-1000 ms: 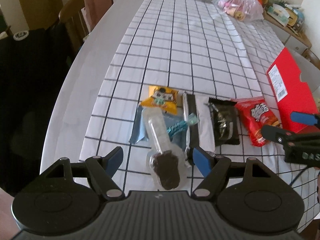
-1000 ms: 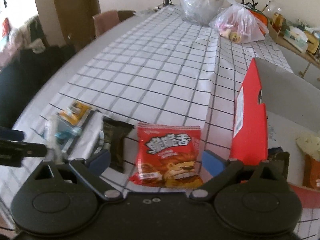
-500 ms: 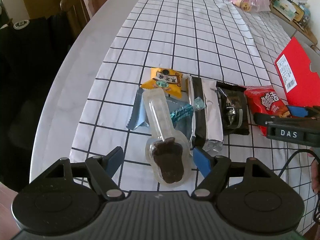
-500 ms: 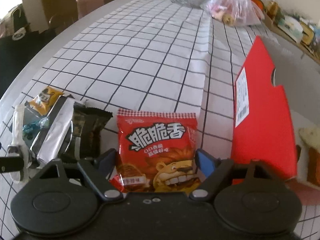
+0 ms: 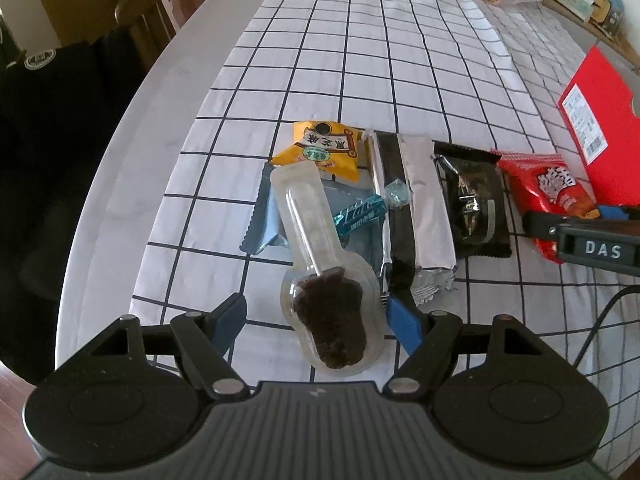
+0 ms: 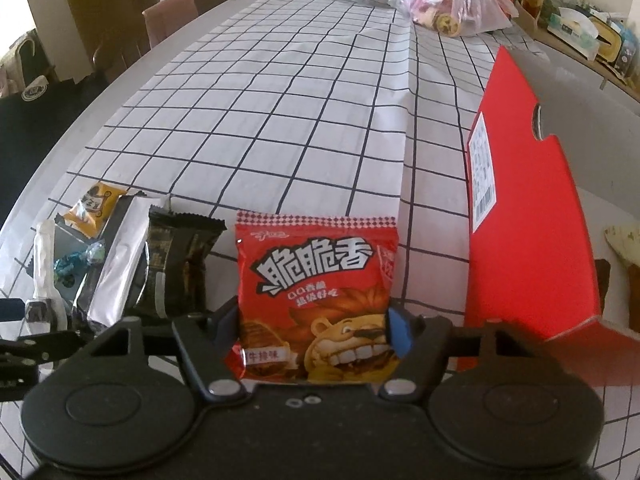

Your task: Organize snacks

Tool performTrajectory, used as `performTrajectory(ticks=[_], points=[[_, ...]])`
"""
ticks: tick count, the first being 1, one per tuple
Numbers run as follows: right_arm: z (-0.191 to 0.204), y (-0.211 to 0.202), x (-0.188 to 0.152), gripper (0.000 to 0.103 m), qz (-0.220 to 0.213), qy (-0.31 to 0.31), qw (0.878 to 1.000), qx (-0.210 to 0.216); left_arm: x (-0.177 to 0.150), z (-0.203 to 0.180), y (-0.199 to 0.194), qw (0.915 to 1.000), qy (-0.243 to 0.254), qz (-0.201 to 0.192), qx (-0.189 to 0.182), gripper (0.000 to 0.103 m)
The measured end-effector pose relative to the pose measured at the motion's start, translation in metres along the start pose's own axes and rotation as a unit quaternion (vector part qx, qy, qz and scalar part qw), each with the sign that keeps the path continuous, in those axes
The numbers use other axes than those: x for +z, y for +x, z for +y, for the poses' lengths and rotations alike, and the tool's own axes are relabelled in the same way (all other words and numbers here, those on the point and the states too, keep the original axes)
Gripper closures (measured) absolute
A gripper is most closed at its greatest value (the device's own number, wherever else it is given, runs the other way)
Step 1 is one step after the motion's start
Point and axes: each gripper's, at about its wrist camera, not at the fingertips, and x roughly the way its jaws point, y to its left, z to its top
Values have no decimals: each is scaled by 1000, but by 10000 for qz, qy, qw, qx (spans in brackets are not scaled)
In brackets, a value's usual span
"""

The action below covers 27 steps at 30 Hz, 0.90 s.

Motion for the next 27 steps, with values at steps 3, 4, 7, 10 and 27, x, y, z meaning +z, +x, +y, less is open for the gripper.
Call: performTrajectory(ticks=[3, 4, 7, 10, 27], points=[[0, -2, -1, 34, -2, 49, 10000, 29, 0, -1, 1, 10000, -14, 7, 26, 27], [0, -2, -2, 34, 1, 68, 10000, 30, 0, 0, 1, 10000, -21, 6, 25, 26], [0, -5, -4, 34, 10, 109, 9999, 69, -2, 1, 0, 10000, -42, -17, -2, 34], [0, -8, -7, 35, -4, 150, 9998, 95, -3, 4, -2, 9999, -156, 24, 14, 51], [-5, -65, -22, 36, -283, 435, 9978, 406, -8, 15, -30, 9984, -532, -68, -151, 52]])
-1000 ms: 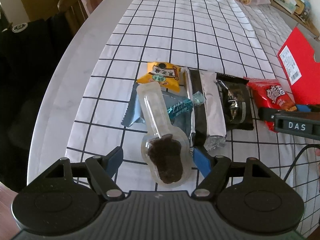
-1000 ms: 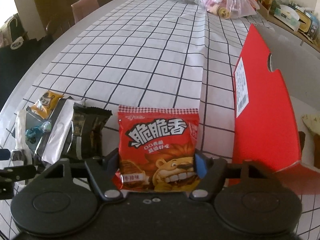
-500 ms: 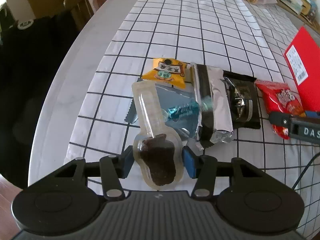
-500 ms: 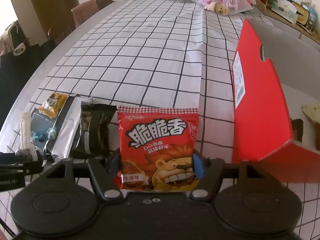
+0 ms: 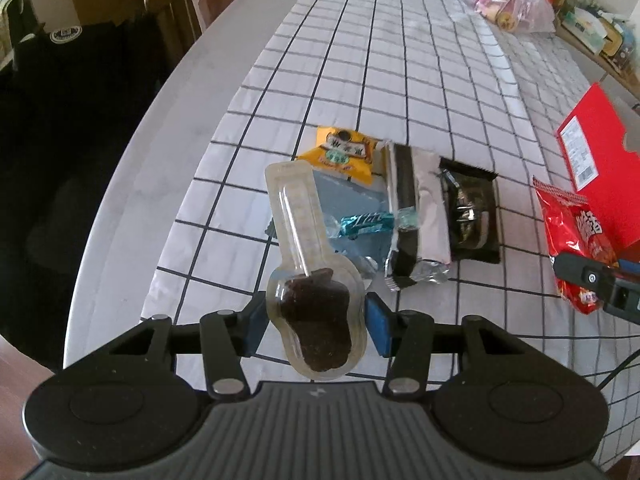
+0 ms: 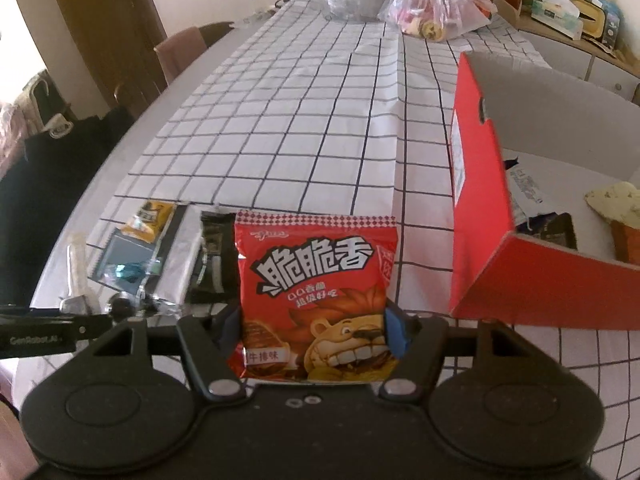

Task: Organize snacks
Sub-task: 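Carry the blister pack and red bag over the red box with both tools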

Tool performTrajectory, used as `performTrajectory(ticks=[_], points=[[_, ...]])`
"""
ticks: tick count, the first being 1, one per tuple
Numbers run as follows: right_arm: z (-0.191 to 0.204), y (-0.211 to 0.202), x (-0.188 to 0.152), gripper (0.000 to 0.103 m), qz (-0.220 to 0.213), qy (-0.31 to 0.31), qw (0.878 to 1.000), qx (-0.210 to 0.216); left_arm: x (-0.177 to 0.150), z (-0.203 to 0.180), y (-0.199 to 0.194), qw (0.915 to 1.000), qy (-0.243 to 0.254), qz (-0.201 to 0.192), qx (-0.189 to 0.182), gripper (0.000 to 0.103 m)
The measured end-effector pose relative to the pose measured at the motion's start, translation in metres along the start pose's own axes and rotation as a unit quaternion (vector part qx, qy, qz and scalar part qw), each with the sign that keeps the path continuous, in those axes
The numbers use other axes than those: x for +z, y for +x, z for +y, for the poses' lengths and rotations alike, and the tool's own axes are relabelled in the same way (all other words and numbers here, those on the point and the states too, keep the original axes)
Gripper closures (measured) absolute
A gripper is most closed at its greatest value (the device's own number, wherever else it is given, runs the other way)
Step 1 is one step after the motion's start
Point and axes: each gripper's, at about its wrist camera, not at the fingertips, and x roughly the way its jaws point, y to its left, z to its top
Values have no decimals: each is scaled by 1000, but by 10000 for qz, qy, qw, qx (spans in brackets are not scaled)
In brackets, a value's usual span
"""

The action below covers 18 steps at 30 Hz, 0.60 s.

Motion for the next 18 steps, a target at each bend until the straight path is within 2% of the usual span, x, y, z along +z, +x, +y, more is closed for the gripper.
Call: performTrajectory(ticks=[12, 18], points=[[-11, -53, 7, 36, -398, 81, 9991, 82, 8, -21, -41, 9989, 269, -227, -317, 52], [-27, -77, 13, 36, -655, 173, 9977, 34, 18, -47, -62, 9965, 466, -382, -572, 52]])
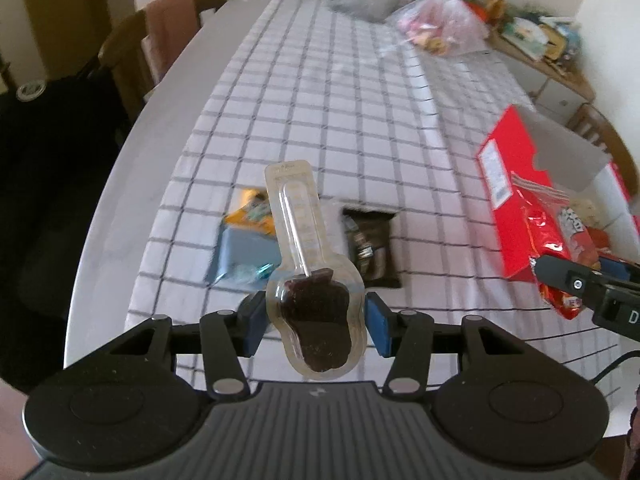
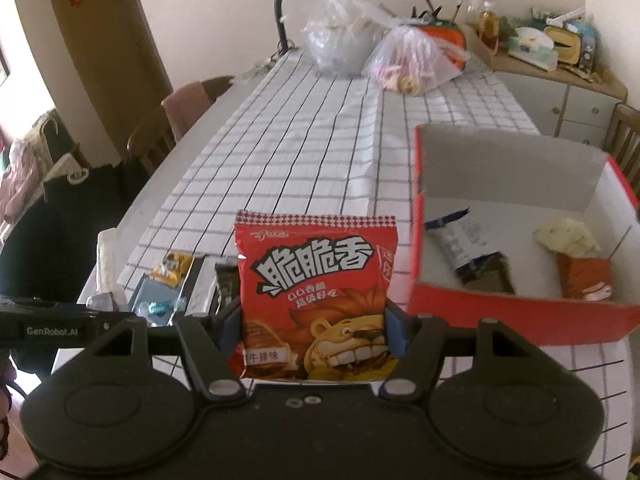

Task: Organize snacks
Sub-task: 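Carry the blister pack and red bag over the red box with both tools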

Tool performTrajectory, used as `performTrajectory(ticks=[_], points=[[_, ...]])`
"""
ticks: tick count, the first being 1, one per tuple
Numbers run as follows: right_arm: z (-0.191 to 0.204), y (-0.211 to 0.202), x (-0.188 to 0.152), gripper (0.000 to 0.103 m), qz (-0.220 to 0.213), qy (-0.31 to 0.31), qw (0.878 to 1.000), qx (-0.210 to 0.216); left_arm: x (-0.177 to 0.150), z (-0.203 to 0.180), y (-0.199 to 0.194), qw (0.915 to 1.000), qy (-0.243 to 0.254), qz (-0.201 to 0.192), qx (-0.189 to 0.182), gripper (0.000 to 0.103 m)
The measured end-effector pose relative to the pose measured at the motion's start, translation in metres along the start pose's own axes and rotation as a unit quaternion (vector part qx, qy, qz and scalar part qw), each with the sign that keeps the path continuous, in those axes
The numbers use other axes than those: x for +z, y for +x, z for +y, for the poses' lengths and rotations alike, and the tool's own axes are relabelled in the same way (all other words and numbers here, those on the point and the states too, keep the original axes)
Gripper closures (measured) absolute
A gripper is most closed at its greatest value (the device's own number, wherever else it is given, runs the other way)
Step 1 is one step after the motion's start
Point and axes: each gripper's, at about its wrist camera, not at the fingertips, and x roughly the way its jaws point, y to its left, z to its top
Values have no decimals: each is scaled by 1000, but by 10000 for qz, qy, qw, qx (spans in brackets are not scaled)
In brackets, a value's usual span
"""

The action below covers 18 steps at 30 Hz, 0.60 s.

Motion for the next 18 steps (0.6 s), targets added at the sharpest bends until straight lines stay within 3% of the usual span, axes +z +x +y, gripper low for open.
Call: performTrajectory(ticks=[18], points=[[-86, -42, 23, 36, -495, 186, 9976, -448, 38, -121, -18, 9928, 952, -494, -525, 52]])
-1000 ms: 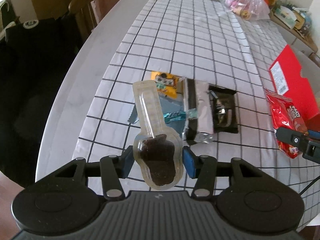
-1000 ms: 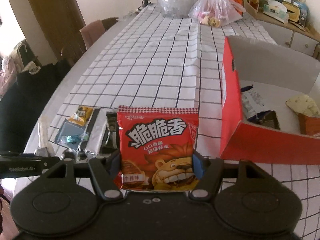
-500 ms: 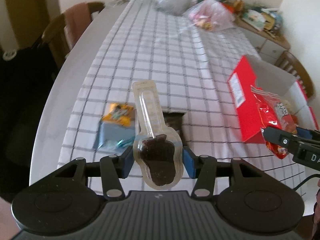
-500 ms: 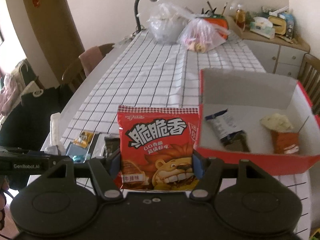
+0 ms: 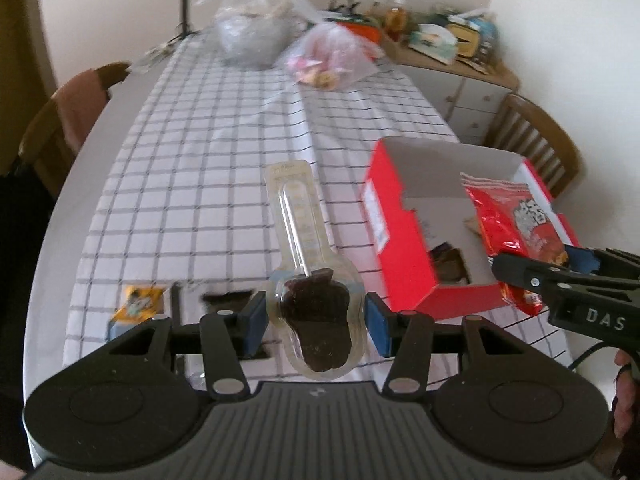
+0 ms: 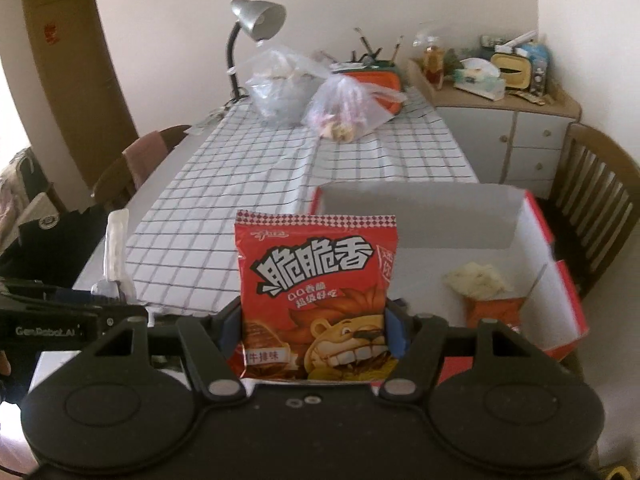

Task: Organize snacks
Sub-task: 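Carry the blister pack and red bag over the red box with both tools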

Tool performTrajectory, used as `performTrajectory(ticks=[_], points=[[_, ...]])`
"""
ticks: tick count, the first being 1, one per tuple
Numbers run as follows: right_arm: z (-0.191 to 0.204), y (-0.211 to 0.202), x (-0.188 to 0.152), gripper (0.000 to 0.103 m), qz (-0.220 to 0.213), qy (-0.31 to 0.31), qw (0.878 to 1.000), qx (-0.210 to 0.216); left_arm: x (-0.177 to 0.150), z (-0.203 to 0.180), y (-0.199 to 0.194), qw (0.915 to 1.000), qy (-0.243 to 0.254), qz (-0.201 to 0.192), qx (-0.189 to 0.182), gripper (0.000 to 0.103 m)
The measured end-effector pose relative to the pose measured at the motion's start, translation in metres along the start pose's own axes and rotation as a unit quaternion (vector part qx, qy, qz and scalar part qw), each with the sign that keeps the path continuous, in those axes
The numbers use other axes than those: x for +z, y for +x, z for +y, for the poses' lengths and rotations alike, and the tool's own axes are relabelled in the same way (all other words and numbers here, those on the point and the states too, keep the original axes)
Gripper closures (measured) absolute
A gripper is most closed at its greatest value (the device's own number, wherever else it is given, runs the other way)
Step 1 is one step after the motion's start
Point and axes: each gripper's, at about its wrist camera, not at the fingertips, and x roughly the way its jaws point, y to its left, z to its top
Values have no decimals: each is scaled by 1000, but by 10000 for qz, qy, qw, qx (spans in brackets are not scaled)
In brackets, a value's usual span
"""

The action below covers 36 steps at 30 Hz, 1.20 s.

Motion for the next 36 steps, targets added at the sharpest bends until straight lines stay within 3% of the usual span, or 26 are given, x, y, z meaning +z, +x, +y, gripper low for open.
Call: performTrajectory(ticks=[10, 23, 30, 36], points=[[-59, 11, 11, 36, 23, 108, 9996, -241, 33, -66, 30, 9992, 375, 0, -153, 52], [-128, 70, 25, 36, 585, -154, 9974, -392, 70, -135, 111, 9928, 925, 740, -188, 52], [-142, 103, 31, 36, 1019, -231, 9941, -287, 85, -153, 152, 9889, 918, 1161, -120, 52], [-135, 120, 33, 36, 1182, -673, 9903, -279, 93, -158, 185, 9834, 898, 1577, -44, 52]])
